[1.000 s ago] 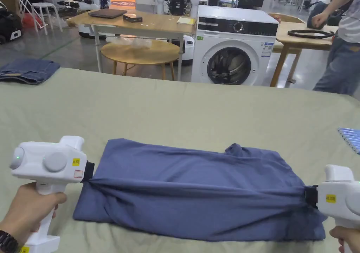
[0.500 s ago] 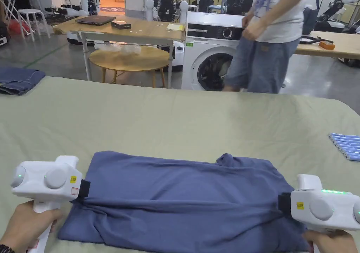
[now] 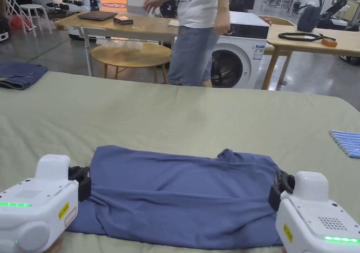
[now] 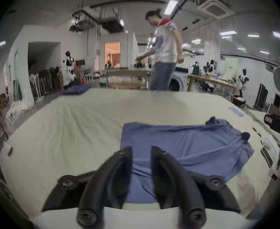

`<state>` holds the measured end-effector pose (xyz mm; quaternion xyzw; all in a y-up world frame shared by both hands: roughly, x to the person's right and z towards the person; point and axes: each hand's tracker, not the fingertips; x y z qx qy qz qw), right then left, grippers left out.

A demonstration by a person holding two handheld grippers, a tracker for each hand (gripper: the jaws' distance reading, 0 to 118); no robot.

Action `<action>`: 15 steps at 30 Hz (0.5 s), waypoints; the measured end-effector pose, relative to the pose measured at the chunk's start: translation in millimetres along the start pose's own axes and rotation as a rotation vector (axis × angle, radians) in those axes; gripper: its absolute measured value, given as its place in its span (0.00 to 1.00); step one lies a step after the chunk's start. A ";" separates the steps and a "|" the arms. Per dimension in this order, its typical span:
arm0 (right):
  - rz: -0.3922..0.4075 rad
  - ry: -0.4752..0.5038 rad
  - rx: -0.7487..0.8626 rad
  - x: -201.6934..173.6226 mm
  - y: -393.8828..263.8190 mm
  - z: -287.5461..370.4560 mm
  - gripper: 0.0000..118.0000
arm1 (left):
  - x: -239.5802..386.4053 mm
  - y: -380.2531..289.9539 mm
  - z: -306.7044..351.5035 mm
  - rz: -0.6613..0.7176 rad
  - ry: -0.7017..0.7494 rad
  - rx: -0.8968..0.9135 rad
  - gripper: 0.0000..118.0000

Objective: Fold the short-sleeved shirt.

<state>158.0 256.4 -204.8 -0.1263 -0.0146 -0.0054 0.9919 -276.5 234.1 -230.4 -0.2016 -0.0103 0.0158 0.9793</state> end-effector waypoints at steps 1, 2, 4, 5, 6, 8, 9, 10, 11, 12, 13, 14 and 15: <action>-0.008 -0.005 0.011 -5.9 -0.2 3.1 0.00 | 7.9 1.8 16.0 -0.003 0.018 0.036 0.03; -0.015 -0.001 0.017 -9.1 0.0 8.6 0.00 | 16.3 5.7 32.0 0.005 0.027 0.058 0.00; -0.034 0.013 0.032 -13.4 0.2 18.9 0.00 | 19.4 2.9 51.3 0.042 0.015 0.090 0.00; -0.037 0.014 0.043 -15.8 -0.2 20.7 0.00 | 20.2 2.7 58.6 0.053 0.008 0.106 0.00; -0.031 0.016 0.041 -17.9 -0.3 23.5 0.00 | 10.6 -1.4 56.6 0.050 0.011 0.087 0.00; -0.016 0.005 0.045 -20.9 -2.9 27.5 0.00 | 8.1 -3.9 63.3 0.046 0.034 0.074 0.00; -0.018 0.008 0.045 -21.5 -4.4 28.4 0.00 | 4.4 -4.6 62.7 0.048 0.043 0.020 0.00; -0.024 0.013 0.036 -21.2 -5.4 28.8 0.00 | -4.9 -5.1 53.7 0.056 0.032 -0.037 0.00; -0.029 0.016 0.024 -20.9 -6.6 28.3 0.00 | -11.5 -6.6 47.7 0.067 0.016 -0.072 0.00; -0.031 0.016 0.020 -20.5 -9.0 28.1 0.00 | -17.2 -7.7 40.1 0.076 0.018 -0.113 0.00; -0.026 0.014 0.015 -20.4 -9.4 28.3 0.00 | -24.3 -7.5 29.1 0.079 0.023 -0.180 0.00; -0.017 0.011 0.006 -20.1 -11.4 27.2 0.00 | -31.4 -8.3 19.7 0.093 0.016 -0.241 0.00; -0.012 0.010 -0.004 -19.1 -13.1 26.1 0.00 | -37.9 -8.9 8.2 0.110 0.012 -0.264 0.00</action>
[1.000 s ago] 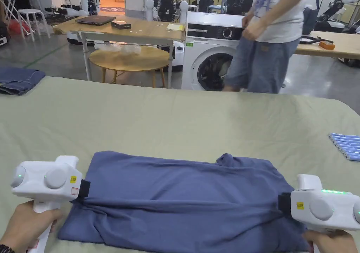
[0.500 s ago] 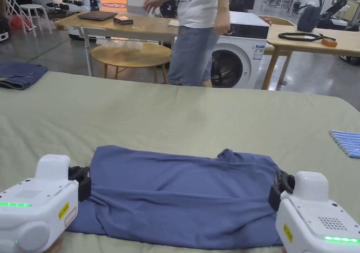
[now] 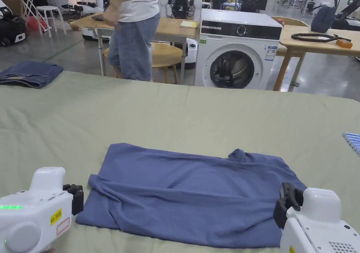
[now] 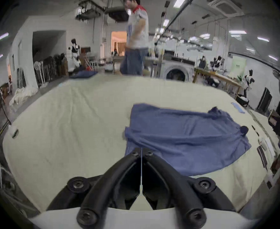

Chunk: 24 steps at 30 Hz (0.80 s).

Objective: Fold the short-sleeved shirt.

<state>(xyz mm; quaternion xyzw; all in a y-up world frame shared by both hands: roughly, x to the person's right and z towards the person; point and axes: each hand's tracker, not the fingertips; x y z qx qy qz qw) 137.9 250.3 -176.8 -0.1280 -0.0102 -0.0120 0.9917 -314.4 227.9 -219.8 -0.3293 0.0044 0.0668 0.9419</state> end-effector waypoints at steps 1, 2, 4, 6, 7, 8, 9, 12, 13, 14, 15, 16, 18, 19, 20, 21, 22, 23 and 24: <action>-0.001 -0.001 -0.007 2.2 -2.4 -1.0 0.00 | -6.6 4.4 -13.4 0.013 -0.007 -0.068 0.00; -0.002 -0.002 -0.016 4.5 -4.4 -1.9 0.00 | -11.7 7.3 -24.0 0.027 -0.015 -0.116 0.00; -0.004 -0.009 -0.032 7.3 -8.1 -3.2 0.00 | -27.0 14.2 -57.7 0.044 -0.024 -0.222 0.10; -0.002 -0.016 -0.050 10.5 -7.1 -1.9 0.00 | -33.3 19.5 -77.7 0.050 -0.026 -0.281 0.38; -0.003 -0.023 -0.059 11.9 -8.7 -2.4 0.00 | -28.9 22.2 -82.1 0.058 -0.021 -0.315 0.44; -0.004 -0.026 -0.065 13.4 -10.3 -2.9 0.00 | -30.3 23.1 -89.6 0.056 -0.013 -0.351 0.44; -0.005 -0.029 -0.074 15.0 -12.0 -3.5 0.00 | -32.5 23.9 -101.2 0.062 -0.023 -0.393 0.53; -0.006 -0.043 -0.096 21.7 -20.1 -6.6 0.00 | -32.6 12.5 -129.7 0.052 0.029 -0.557 0.53; -0.008 -0.044 -0.101 23.2 -21.6 -6.6 0.00 | -29.8 7.4 -134.2 0.016 0.044 -0.585 0.53; -0.010 -0.048 -0.107 25.1 -22.1 -5.3 0.00 | -25.6 6.5 -134.2 -0.037 0.056 -0.550 0.53; -0.010 -0.051 -0.115 26.4 -23.2 -5.5 0.00 | -15.2 0.3 -130.0 -0.075 0.075 -0.519 0.53; -0.009 -0.053 -0.122 27.6 -24.6 -5.8 0.00 | -10.1 0.3 -127.8 -0.086 0.100 -0.512 0.51; -0.014 -0.058 -0.131 31.4 -27.7 -6.3 0.00 | -1.3 -5.9 -124.8 -0.113 0.096 -0.492 0.34; -0.021 -0.059 -0.140 33.4 -29.1 -7.7 0.00 | 10.6 -11.6 -115.2 -0.166 0.097 -0.474 0.25; -0.026 -0.060 -0.148 35.3 -30.6 -9.5 0.00 | 13.8 -15.5 -113.6 -0.192 0.099 -0.461 0.16; -0.030 -0.062 -0.158 37.3 -31.8 -11.5 0.00 | 14.6 -18.2 -111.5 -0.190 0.088 -0.457 0.06; -0.034 -0.062 -0.176 41.2 -32.3 -13.9 0.00 | 13.8 -19.1 -108.5 -0.191 0.083 -0.455 0.01; -0.039 -0.061 -0.200 45.8 -33.1 -17.5 0.00 | 11.3 -18.4 -104.8 -0.187 0.065 -0.450 0.01; -0.045 -0.063 -0.221 50.8 -33.8 -21.1 0.00 | 8.2 -18.1 -100.5 -0.173 0.055 -0.433 0.01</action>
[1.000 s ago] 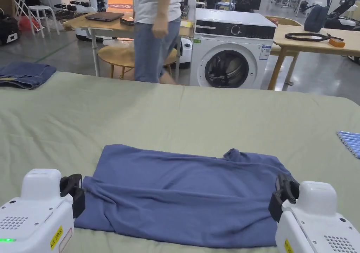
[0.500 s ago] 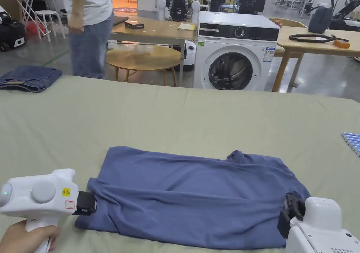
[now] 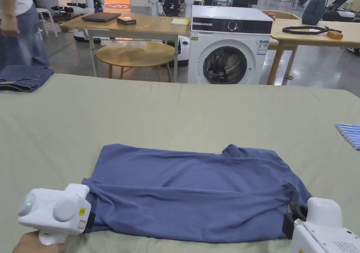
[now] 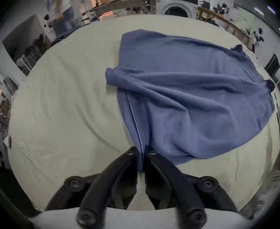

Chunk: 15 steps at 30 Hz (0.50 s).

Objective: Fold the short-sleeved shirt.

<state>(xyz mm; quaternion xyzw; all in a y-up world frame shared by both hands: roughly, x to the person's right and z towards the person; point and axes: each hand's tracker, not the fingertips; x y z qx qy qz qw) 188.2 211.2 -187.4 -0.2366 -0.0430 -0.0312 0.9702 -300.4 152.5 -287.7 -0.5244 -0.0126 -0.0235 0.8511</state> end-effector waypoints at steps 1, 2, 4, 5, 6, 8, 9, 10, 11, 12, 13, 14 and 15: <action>-0.001 -0.009 -0.028 6.9 1.3 -4.7 0.00 | -4.2 -2.6 4.5 0.041 -0.025 0.016 0.01; 0.002 -0.015 -0.054 14.8 3.4 -9.6 0.00 | -8.1 -6.3 9.8 0.071 -0.037 0.040 0.01; 0.022 -0.034 -0.127 30.7 6.3 -23.0 0.00 | -19.0 -11.8 15.4 0.072 -0.027 0.075 0.00; 0.030 -0.035 -0.162 38.3 7.7 -30.4 0.07 | -20.5 -15.2 20.0 0.066 -0.021 0.098 0.00; 0.035 -0.036 -0.192 46.4 8.6 -34.3 0.27 | -22.8 -19.2 25.0 0.068 -0.028 0.111 0.00; 0.060 -0.053 -0.274 62.1 7.8 -53.0 0.58 | -30.4 -23.0 30.1 0.085 -0.053 0.127 0.00; 0.068 -0.058 -0.299 68.5 5.3 -61.9 0.61 | -30.2 -25.4 31.9 0.087 -0.055 0.134 0.01; 0.074 -0.062 -0.341 82.5 -6.4 -88.0 0.61 | -29.7 -27.6 33.7 0.085 -0.054 0.142 0.01; 0.074 -0.065 -0.365 87.8 -9.2 -97.6 0.61 | -18.6 -28.0 46.4 0.079 -0.056 0.147 0.01; 0.071 -0.046 -0.382 92.2 -12.4 -106.2 0.61 | -16.8 -29.3 47.0 0.073 -0.054 0.149 0.00; 0.071 -0.025 -0.414 95.4 -15.3 -113.7 0.61 | -15.7 -30.0 46.9 0.072 -0.052 0.148 0.01; 0.077 -0.037 -0.446 95.7 -17.1 -118.8 0.61 | -15.1 -31.1 47.0 0.073 -0.052 0.149 0.01; 0.084 -0.034 -0.480 95.9 -20.6 -125.0 0.61 | -21.7 -27.2 39.7 0.076 -0.053 0.150 0.00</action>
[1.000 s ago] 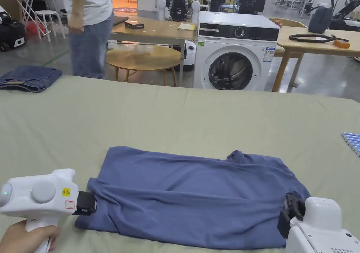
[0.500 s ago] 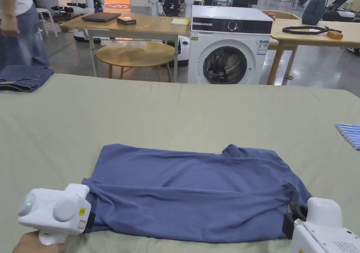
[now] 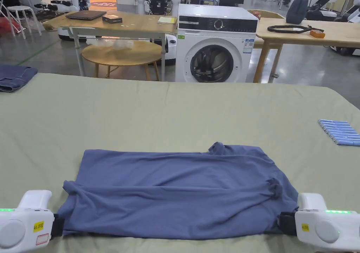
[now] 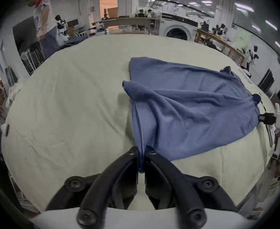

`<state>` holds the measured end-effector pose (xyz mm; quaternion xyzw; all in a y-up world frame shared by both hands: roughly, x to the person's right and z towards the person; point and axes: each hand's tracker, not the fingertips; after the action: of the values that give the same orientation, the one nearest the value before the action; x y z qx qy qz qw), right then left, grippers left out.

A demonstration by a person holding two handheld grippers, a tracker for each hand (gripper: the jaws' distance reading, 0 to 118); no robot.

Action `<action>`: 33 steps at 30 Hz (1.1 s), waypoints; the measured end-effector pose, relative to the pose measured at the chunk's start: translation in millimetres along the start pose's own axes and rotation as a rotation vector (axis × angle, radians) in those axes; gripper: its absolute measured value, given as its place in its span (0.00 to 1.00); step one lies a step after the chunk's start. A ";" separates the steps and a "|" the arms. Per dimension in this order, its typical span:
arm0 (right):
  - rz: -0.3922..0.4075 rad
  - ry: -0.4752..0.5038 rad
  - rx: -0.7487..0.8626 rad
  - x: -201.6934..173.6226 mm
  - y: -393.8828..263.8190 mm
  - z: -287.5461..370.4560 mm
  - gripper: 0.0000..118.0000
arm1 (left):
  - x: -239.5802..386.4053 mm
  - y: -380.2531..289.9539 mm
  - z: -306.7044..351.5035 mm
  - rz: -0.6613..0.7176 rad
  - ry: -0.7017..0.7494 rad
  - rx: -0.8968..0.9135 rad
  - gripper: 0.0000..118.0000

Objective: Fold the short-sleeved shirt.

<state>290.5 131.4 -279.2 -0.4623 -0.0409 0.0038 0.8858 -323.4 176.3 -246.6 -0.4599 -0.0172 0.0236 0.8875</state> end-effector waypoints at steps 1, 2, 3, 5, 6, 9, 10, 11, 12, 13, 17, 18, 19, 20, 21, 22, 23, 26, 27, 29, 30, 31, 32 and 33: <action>-0.010 0.040 -0.017 0.2 -1.3 -5.7 0.56 | -0.3 -0.7 -1.1 0.002 0.000 -0.004 0.00; -0.007 0.028 0.007 -2.6 -2.4 -2.3 0.47 | -0.4 -1.5 -1.8 0.004 0.002 -0.004 0.00; 0.004 0.019 0.025 -8.2 -3.7 4.8 0.39 | -0.4 -2.1 -2.1 0.005 0.001 -0.005 0.00; 0.029 0.044 0.036 -11.8 -2.8 8.0 0.09 | 0.3 -0.2 -1.4 0.009 0.002 -0.005 0.00; 0.025 0.063 0.038 -12.1 -2.7 7.8 0.03 | 0.3 -0.4 -2.1 0.013 0.001 -0.006 0.01; 0.017 0.035 0.042 -14.3 -2.8 14.9 0.02 | -2.2 -1.7 -3.2 0.023 -0.001 -0.002 0.00; 0.009 0.035 0.060 -13.9 -3.6 23.3 0.02 | -3.1 -1.5 0.3 0.027 -0.005 0.008 0.00; 0.008 0.032 0.077 -15.2 -1.1 30.3 0.02 | -3.6 -1.4 4.2 0.031 -0.010 0.022 0.00; 0.006 0.027 0.090 -14.7 -0.2 40.3 0.02 | -7.3 -0.2 3.9 0.034 -0.018 0.034 0.00; 0.007 0.026 0.106 -13.9 1.1 52.2 0.02 | -8.2 0.7 9.5 0.036 -0.027 0.047 0.01; 0.022 0.028 0.144 -16.3 4.4 97.8 0.02 | -6.4 2.5 37.8 0.025 -0.047 0.083 0.01; 0.030 0.014 0.149 -17.1 3.1 107.1 0.02 | -6.6 1.0 44.4 0.015 -0.039 0.093 0.00; 0.046 0.000 0.149 -16.2 1.0 104.2 0.02 | -8.4 -2.0 50.5 -0.001 -0.026 0.100 0.01; 0.048 -0.003 0.151 -15.0 -2.9 111.7 0.02 | -11.8 -5.5 55.3 -0.008 -0.020 0.105 0.01; 0.045 -0.002 0.148 -13.6 -8.0 119.2 0.02 | -15.2 -10.4 60.5 -0.009 -0.020 0.102 0.00; 0.046 0.001 0.144 -12.4 -14.5 125.6 0.02 | -18.5 -16.1 65.7 -0.010 -0.020 0.099 0.00; 0.048 0.003 0.141 -13.4 -22.2 133.9 0.02 | -22.1 -23.2 71.0 -0.011 -0.021 0.098 0.01; 0.066 0.002 0.104 -16.4 -51.8 144.6 0.02 | -27.8 -48.2 84.0 -0.008 -0.021 0.084 0.00; 0.070 -0.004 0.094 -19.1 -65.4 148.5 0.02 | -29.2 -57.5 86.4 -0.008 -0.017 0.081 0.00; 0.098 -0.033 0.044 -24.3 -88.9 147.4 0.02 | -34.4 -76.1 84.6 -0.011 -0.010 0.055 0.00; 0.097 -0.036 0.034 -26.0 -98.8 145.0 0.02 | -35.2 -84.7 84.2 -0.014 -0.005 0.050 0.01; 0.094 -0.038 0.017 -26.7 -110.4 136.8 0.02 | -36.0 -93.4 82.3 -0.018 0.000 0.038 0.00; 0.092 -0.040 0.004 -28.5 -118.9 130.7 0.02 | -33.8 -97.6 79.7 -0.016 0.002 0.015 0.01; 0.098 -0.044 -0.011 -30.2 -125.5 124.5 0.02 | -33.7 -103.2 74.8 -0.013 -0.001 -0.001 0.01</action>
<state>247.1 160.1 -107.6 -0.4684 -0.0379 0.0570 0.8809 -358.3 175.9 -119.4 -0.4601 -0.0207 0.0183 0.8874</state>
